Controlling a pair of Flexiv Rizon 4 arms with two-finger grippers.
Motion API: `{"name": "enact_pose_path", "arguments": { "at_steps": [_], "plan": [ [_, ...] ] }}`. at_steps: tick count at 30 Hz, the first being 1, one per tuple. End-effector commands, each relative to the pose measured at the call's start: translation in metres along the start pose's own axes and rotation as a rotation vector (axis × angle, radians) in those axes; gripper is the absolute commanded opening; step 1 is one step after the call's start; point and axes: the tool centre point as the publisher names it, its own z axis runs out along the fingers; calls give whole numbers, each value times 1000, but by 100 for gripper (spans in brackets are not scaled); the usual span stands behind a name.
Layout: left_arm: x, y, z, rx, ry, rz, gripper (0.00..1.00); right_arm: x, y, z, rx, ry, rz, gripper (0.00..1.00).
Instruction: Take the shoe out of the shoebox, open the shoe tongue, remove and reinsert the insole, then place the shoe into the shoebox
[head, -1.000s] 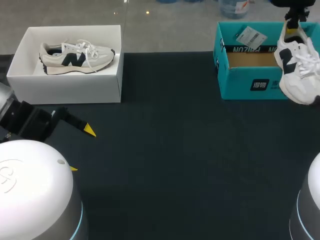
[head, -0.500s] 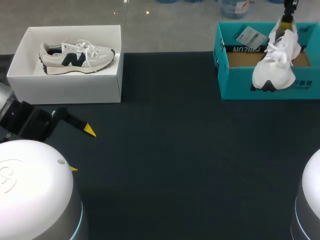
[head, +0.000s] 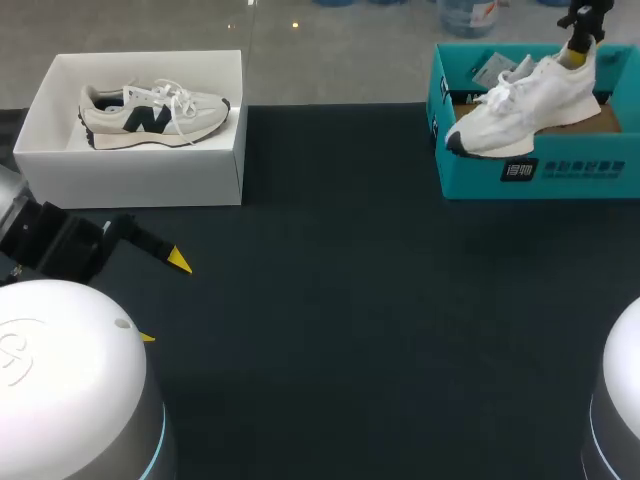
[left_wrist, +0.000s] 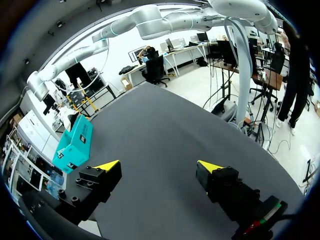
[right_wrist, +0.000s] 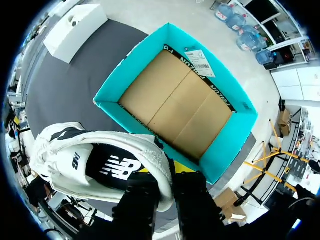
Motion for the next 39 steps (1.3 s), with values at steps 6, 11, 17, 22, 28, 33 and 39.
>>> {"name": "enact_pose_path", "arguments": {
  "at_steps": [6, 11, 17, 22, 28, 33, 39],
  "plan": [
    [0, 0, 0, -3, 3, 0, 100, 4, -10, 1, -31, -6, 3, 0],
    [0, 0, 0, -3, 3, 0, 100, 4, -10, 1, -31, -6, 3, 0],
    [0, 0, 0, -3, 3, 0, 100, 4, -10, 1, -31, -6, 3, 0],
    [0, 0, 0, -3, 3, 0, 100, 4, -10, 1, -31, -6, 3, 0],
    [0, 0, 0, -3, 3, 0, 100, 4, -12, 2, -28, -9, 26, 0],
    [0, 0, 0, -3, 3, 0, 100, -1, -20, 5, -44, 18, 130, 0],
    [0, 0, 0, -3, 3, 0, 100, -9, -27, 7, -7, -8, 246, 0]
  ]
}}
